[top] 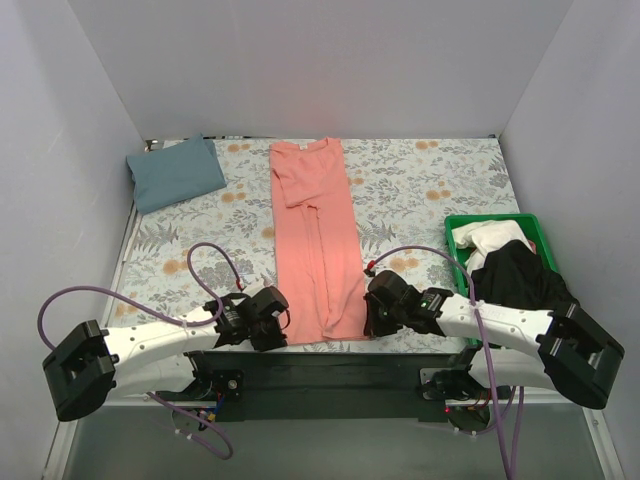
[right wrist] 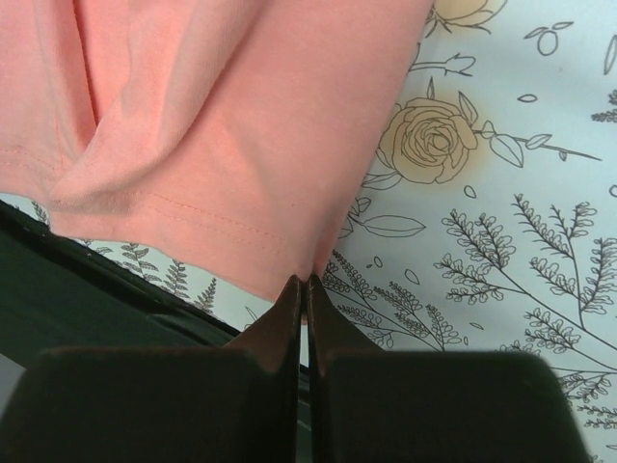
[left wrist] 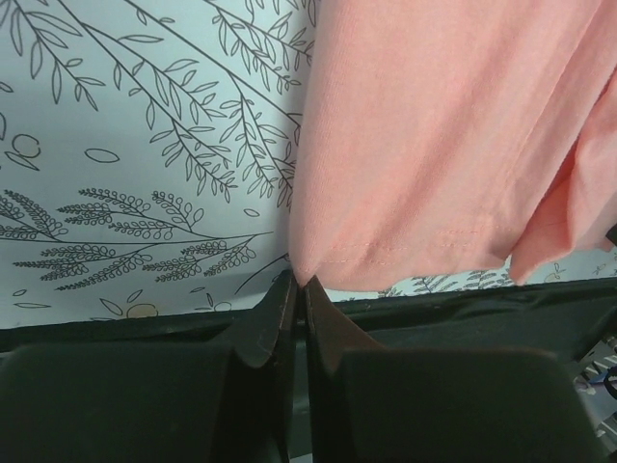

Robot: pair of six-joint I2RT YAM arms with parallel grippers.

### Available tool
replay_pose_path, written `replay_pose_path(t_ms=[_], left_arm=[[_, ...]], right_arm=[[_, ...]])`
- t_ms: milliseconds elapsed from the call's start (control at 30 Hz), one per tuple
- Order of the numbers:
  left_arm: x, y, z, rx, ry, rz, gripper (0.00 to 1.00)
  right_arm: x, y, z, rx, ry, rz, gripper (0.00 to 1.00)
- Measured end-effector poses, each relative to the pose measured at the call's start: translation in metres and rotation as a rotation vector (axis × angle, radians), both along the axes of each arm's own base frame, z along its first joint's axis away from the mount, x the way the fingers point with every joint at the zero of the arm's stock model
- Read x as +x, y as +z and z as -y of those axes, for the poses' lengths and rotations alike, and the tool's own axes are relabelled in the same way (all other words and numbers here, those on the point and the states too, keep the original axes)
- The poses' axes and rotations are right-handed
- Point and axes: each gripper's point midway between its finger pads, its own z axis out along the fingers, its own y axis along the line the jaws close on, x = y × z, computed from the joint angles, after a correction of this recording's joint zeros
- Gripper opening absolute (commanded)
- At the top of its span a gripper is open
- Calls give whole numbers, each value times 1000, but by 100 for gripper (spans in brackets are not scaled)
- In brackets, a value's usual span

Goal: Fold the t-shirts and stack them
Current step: Fold the tshirt

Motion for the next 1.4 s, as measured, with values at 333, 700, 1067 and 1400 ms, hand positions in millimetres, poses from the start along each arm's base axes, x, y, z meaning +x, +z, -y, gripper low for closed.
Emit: replay_pose_path(t_ms=[333, 700, 1067, 1400], left_arm=[[-1, 0, -7, 3, 21, 14, 0], [1, 3, -5, -1, 6, 40, 0], [30, 31, 19, -102, 4, 198, 0], [72, 68, 29, -134, 69, 407, 0]], right_arm=[[2, -1, 12, -22, -48, 13, 1], [2, 1, 22, -53, -63, 25, 1], [16, 25, 28, -75, -80, 112, 1], [68, 69, 15, -78, -132, 292, 1]])
